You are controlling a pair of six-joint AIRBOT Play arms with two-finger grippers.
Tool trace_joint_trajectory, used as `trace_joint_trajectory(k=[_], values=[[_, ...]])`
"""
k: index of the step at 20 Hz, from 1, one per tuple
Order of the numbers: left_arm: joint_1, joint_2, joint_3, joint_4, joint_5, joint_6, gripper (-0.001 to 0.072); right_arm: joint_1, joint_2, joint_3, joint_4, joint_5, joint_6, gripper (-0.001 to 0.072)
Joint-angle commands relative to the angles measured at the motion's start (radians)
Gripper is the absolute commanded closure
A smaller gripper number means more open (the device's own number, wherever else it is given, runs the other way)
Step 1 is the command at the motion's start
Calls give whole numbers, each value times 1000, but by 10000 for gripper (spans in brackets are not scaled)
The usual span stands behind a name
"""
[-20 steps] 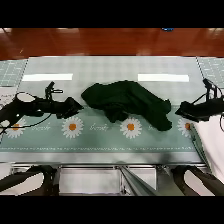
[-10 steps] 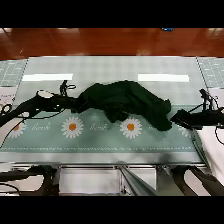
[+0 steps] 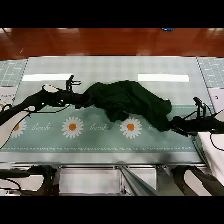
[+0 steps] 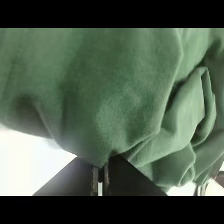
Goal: Fold the shirts.
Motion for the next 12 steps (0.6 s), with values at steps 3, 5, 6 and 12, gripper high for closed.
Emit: trace_joint_trajectory(k=[3, 5, 6, 12], values=[[-1, -2, 6, 17, -19, 6, 691, 1, -86, -8, 175, -88, -106, 296], [-1, -2, 6, 16, -23, 6, 691, 2, -152, -7, 237, -76, -148, 320], [0, -2, 6, 17, -24, 6, 691, 1, -183, -7, 277, -54, -174, 432], [167, 110, 126, 16, -166, 6, 691, 0, -161, 290, 328, 116, -239, 687]])
